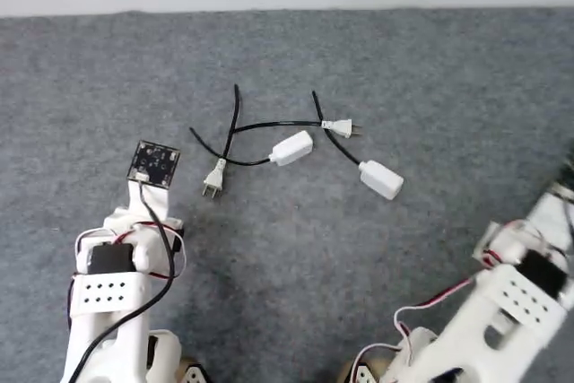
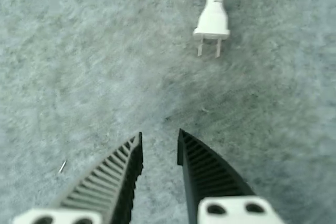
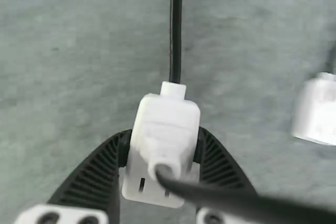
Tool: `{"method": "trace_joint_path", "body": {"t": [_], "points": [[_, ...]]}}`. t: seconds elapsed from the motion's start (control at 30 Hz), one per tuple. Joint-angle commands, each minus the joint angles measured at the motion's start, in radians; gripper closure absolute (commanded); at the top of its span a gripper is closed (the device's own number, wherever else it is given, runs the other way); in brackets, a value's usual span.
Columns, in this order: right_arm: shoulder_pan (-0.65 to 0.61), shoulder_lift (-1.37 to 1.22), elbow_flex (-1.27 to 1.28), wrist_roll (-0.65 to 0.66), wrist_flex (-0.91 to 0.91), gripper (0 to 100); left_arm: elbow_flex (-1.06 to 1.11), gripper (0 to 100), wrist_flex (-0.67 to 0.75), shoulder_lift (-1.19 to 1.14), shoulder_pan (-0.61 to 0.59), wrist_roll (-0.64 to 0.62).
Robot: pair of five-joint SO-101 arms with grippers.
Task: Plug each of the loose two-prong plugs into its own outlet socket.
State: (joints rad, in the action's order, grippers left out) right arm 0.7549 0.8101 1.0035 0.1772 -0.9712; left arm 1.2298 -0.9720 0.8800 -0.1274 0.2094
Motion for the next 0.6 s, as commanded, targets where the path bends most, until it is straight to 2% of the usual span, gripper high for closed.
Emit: {"method": "trace_joint_path", "body": {"t": [0.0,0.27,0.57], "points": [[0.108,0.030,0.002,0.069,0.079,99.1,-0.010,89,0.023,-0.002,0.014,-0.002],[0.208,-0.008,-0.009,0.157,0.096,99.1,-0.010,89,0.023,-0.002,0.012,-0.003],[0.306,-0.438,-0.255,0.161,0.162,98.7,-0.010,89,0.021,-0.002,0.009,-0.003]]}}
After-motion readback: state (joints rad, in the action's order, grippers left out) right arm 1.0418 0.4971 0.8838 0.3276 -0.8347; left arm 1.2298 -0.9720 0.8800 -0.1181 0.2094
